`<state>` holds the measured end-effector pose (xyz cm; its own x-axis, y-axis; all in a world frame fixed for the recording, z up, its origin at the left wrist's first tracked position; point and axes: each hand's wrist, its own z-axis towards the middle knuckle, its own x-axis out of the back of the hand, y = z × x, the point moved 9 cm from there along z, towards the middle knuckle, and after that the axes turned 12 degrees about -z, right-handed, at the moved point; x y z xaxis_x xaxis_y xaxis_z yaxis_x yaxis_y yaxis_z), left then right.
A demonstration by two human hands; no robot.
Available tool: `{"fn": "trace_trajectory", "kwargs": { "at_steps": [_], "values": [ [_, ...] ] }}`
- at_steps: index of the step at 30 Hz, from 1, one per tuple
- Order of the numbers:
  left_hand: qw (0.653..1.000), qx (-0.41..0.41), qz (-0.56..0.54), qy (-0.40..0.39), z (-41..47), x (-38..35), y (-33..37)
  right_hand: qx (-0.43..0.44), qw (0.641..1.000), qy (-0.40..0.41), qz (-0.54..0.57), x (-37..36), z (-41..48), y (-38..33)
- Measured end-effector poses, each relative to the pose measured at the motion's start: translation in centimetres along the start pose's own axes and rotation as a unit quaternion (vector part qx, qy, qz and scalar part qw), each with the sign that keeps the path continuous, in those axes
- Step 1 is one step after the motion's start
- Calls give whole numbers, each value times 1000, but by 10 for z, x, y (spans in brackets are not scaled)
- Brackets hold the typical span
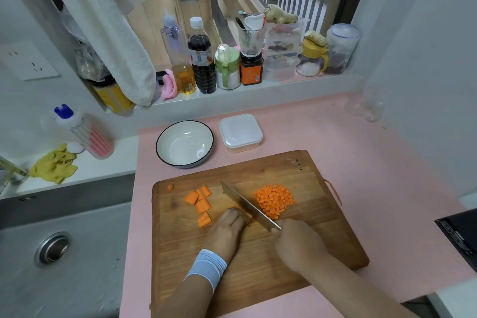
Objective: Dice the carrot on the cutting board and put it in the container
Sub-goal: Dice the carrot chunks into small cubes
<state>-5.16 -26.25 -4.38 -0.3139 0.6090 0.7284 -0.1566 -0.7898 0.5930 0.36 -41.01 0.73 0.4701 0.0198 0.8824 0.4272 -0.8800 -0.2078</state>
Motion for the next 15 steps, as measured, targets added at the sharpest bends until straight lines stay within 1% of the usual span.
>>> {"fn": "trace_trajectory", "kwargs": {
  "at_steps": [7,10,15],
  "values": [
    [1000,-3,18,-3,0,1,3,-1,1000,-2,14,-2,3,1],
    [1000,-1,5,-4,-2,-1,-1,10,1000,16,-11,-1,-2,-4],
    [1000,-6,-15,5,-3,-1,-3,3,998,42,-50,-2,-14,-6]
  ]
}}
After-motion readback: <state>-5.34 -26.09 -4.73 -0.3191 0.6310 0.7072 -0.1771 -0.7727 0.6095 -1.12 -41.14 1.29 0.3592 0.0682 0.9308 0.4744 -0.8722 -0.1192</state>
